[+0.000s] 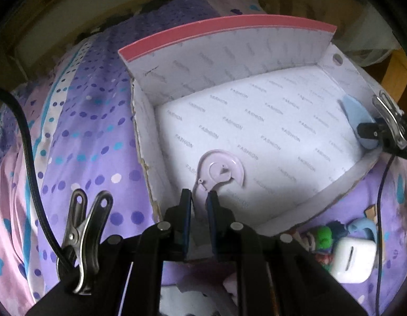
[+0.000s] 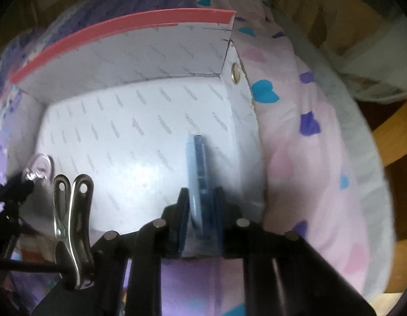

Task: Organize rigid objects
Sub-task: 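Carry both held pieces into the pink box and open both tools, then lower the left tool onto the round wooden chess piece and grasp it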

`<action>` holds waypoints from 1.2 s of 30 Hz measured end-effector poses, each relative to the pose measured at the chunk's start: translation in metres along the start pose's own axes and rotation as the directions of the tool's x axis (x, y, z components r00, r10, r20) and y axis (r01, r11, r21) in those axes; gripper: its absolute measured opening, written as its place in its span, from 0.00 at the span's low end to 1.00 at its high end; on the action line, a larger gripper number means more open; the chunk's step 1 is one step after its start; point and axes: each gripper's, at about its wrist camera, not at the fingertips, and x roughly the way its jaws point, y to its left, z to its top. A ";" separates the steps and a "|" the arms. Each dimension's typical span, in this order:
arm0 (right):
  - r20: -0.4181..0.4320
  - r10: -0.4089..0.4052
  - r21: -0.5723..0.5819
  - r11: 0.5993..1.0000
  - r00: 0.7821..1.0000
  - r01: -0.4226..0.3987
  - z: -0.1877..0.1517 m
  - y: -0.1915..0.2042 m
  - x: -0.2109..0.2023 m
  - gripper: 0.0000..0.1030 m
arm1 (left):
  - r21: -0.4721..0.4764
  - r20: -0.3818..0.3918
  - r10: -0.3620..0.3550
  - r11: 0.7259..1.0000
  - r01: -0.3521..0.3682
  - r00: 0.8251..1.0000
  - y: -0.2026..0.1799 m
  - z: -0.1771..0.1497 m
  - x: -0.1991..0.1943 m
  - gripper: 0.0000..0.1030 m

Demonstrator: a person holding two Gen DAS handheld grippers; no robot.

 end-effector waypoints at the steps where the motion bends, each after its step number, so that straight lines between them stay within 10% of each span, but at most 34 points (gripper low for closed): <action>1: -0.006 -0.004 0.011 1.000 1.000 0.004 -0.001 -0.001 -0.003 0.18 | -0.009 -0.002 -0.014 1.000 0.014 1.000 -0.001 -0.001 -0.003 0.14; 6: -0.001 0.035 0.048 0.998 0.999 -0.035 -0.011 -0.005 -0.019 0.32 | -0.063 0.034 -0.046 0.997 0.049 0.998 -0.001 -0.017 -0.041 0.28; 9: 0.050 0.022 0.041 0.999 0.999 -0.024 -0.020 -0.002 -0.040 0.49 | -0.075 0.070 -0.104 0.991 0.109 0.992 0.000 -0.036 -0.071 0.58; 31: 0.041 0.184 0.058 0.981 0.982 -0.186 -0.199 0.023 -0.080 0.56 | -0.272 0.124 -0.165 0.943 0.193 0.978 0.034 -0.190 -0.103 0.59; 36: 0.206 0.168 0.055 0.982 0.964 -0.183 -0.227 0.026 -0.065 0.61 | -0.321 0.159 -0.239 0.905 0.279 0.958 0.045 -0.194 -0.101 0.63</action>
